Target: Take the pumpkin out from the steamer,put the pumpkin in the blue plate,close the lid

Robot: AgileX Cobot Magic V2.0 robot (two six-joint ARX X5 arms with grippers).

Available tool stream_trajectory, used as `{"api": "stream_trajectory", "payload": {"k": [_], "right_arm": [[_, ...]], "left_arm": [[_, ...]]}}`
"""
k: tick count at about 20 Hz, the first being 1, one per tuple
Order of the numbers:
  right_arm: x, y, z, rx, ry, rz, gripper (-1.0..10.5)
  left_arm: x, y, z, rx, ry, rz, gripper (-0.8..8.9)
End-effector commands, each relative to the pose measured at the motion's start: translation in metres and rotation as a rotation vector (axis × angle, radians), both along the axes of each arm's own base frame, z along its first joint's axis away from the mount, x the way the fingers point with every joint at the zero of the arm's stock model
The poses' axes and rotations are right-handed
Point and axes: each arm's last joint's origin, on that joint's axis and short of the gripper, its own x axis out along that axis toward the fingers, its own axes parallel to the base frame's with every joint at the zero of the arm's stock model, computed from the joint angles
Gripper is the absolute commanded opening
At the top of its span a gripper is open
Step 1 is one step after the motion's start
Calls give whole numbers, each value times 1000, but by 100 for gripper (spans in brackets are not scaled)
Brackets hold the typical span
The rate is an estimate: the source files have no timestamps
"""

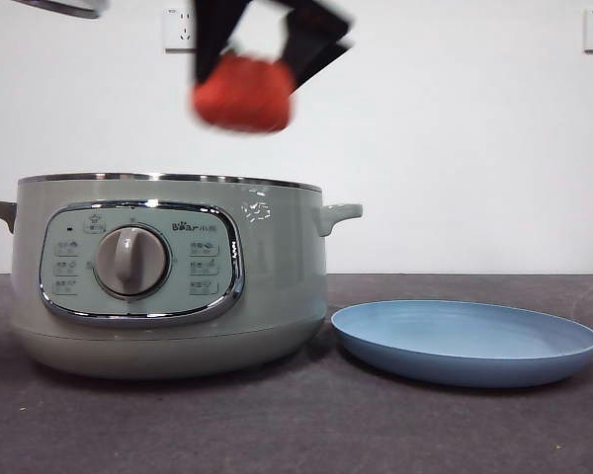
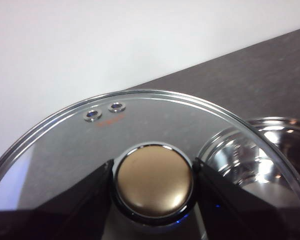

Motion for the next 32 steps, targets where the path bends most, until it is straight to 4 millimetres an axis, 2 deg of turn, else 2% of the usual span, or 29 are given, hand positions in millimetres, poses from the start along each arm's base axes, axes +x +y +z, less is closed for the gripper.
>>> {"api": "stream_trajectory", "payload": {"k": [1, 3, 6, 9, 11, 13, 16, 20, 23, 27, 28, 32], "right_arm": [[-8, -42, 25, -11, 21, -92, -12], [-12, -78, 37, -26, 80, -212, -12], [-21, -111, 38, -99, 58, -393, -12], [-35, -133, 22, -152, -39, -574, -12], [-43, -140, 4, -108, -78, -604, -12], [-48, -143, -17, -57, -113, -613, -12], [-44, -140, -56, -41, -106, -610, -12], [-28, -128, -105, -6, -37, -555, -11], [-11, -119, -132, -47, 3, -552, 5], [1, -111, -164, -117, 70, -550, 16], [3, -111, -169, -130, 82, -550, 67], [5, -110, -177, -145, 106, -560, 462]], "left_arm": [[3, -4, 10, -54, -75, -71, -12], [11, -9, 11, -78, -78, -121, -12], [16, -13, 10, -98, -77, -150, -12], [20, -15, 8, -109, -62, -165, -12], [20, -15, 8, -108, -61, -166, -12], [20, -16, 8, -112, -60, -177, -12], [20, -16, 8, -115, -57, -188, -12], [20, -16, 8, -117, -55, -198, -12], [20, -17, 8, -121, -53, -211, -12], [20, -17, 8, -120, -53, -211, -12], [20, -17, 8, -120, -53, -211, -12], [20, -17, 8, -120, -53, -211, -12]]}}
